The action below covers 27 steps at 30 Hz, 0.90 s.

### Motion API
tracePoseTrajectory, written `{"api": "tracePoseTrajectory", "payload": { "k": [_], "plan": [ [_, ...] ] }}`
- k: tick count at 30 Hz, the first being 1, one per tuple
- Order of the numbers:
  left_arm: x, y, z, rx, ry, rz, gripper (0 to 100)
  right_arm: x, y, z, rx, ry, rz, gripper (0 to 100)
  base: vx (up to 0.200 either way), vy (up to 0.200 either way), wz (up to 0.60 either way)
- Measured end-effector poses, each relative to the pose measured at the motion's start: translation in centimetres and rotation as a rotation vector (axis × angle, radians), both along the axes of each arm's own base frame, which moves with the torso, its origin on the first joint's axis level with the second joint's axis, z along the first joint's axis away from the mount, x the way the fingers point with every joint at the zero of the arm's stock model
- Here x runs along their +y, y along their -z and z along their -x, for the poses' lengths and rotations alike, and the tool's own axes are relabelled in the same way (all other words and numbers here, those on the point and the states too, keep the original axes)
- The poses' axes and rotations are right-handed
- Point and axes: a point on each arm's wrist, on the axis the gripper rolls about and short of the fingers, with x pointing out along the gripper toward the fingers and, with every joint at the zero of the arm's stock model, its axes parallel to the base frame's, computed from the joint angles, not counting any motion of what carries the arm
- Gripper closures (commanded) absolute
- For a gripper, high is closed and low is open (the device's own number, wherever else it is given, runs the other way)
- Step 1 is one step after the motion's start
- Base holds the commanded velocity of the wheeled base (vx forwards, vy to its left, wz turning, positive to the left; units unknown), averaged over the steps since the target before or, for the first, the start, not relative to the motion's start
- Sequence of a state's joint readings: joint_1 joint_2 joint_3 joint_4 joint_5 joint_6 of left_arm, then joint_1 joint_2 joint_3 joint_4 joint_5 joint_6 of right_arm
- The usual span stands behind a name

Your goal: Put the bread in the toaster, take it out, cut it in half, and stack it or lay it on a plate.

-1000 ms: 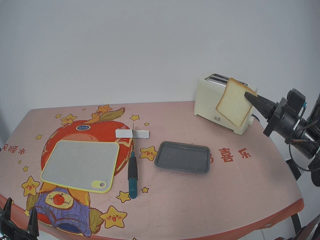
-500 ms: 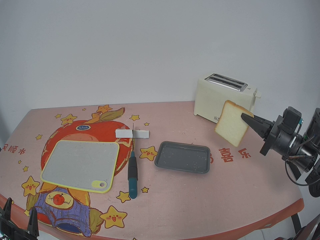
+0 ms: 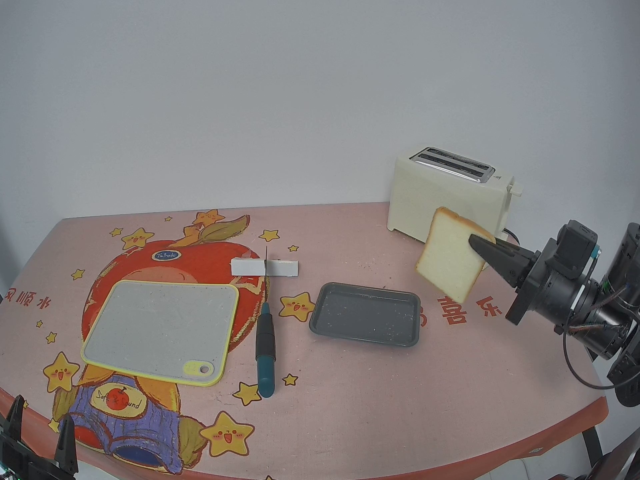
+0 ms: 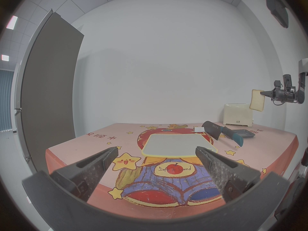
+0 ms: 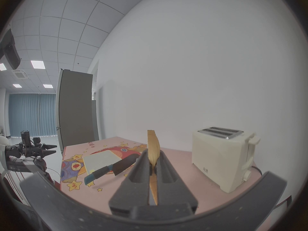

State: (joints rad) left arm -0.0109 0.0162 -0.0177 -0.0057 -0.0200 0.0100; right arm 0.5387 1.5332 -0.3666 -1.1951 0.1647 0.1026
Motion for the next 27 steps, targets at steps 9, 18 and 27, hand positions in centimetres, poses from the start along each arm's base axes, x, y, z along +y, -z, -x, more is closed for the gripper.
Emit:
{"api": "tracePoseTrajectory", "payload": {
  "k": [9, 18, 27],
  "plan": [
    [0.0, 0.0, 0.0, 0.0, 0.0, 0.001, 0, 2.2, 0.0, 1.7, 0.001, -0.091, -0.003, 100, 0.0, 0.2, 0.0],
    [0.0, 0.0, 0.0, 0.0, 0.0, 0.001, 0, 2.5, 0.1, 2.0, 0.003, -0.109, 0.0, 100, 0.0, 0.2, 0.0],
    [0.0, 0.0, 0.0, 0.0, -0.001, 0.001, 0, 2.8, 0.4, 2.6, 0.014, -0.134, 0.011, 100, 0.0, 0.2, 0.0]
  ]
}}
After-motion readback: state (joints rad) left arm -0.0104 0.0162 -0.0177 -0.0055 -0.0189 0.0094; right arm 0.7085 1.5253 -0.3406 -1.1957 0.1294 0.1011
